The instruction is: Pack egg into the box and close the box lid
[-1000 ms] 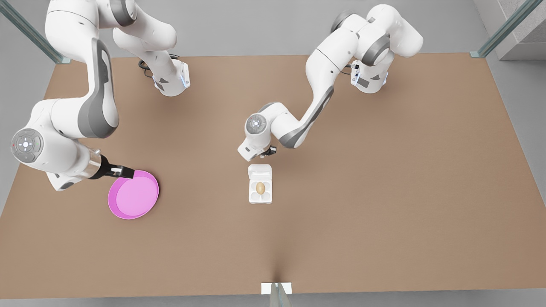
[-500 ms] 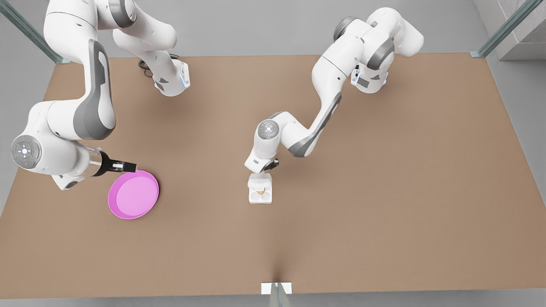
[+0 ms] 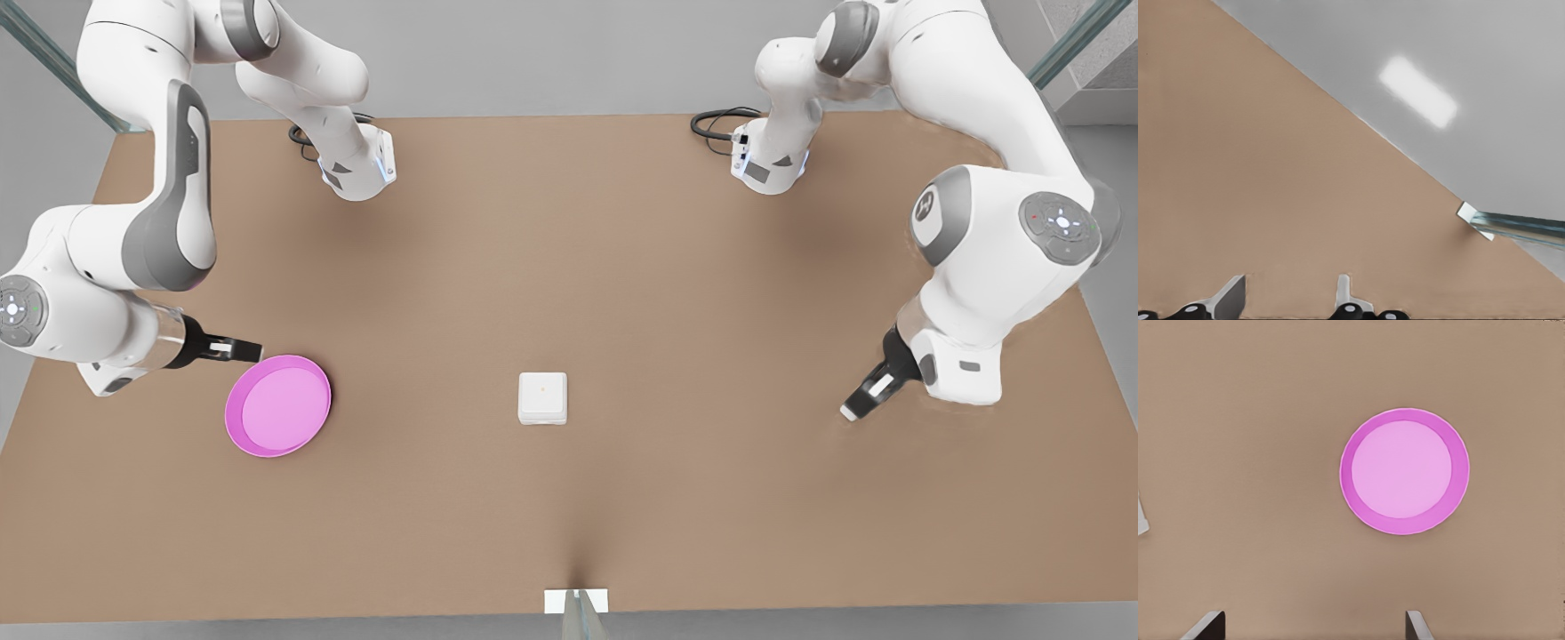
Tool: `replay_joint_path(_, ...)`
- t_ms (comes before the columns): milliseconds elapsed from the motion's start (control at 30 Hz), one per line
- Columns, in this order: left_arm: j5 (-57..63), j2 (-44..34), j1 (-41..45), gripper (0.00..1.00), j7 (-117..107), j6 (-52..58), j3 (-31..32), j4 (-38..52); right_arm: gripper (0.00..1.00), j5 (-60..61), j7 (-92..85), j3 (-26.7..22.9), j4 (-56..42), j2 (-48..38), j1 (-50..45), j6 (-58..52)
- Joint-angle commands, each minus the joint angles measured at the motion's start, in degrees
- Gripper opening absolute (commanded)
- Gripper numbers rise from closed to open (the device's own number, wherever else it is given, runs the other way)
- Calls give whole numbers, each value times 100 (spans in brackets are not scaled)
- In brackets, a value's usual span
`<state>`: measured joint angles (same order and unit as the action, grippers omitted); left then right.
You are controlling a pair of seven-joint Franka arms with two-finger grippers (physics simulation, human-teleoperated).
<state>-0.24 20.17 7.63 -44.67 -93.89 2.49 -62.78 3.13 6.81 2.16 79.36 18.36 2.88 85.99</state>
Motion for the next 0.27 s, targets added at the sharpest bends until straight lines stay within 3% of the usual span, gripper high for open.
replay_joint_path(0, 455, -690, -16, 100, 5012, 1980, -3, -516, 100, -84, -66, 3, -8, 1, 2, -3)
replay_joint_path(233, 437, -848, -16, 100, 5021, 1919, -3, -736, 100, -111, -66, -5, -79, 10, 55, -12)
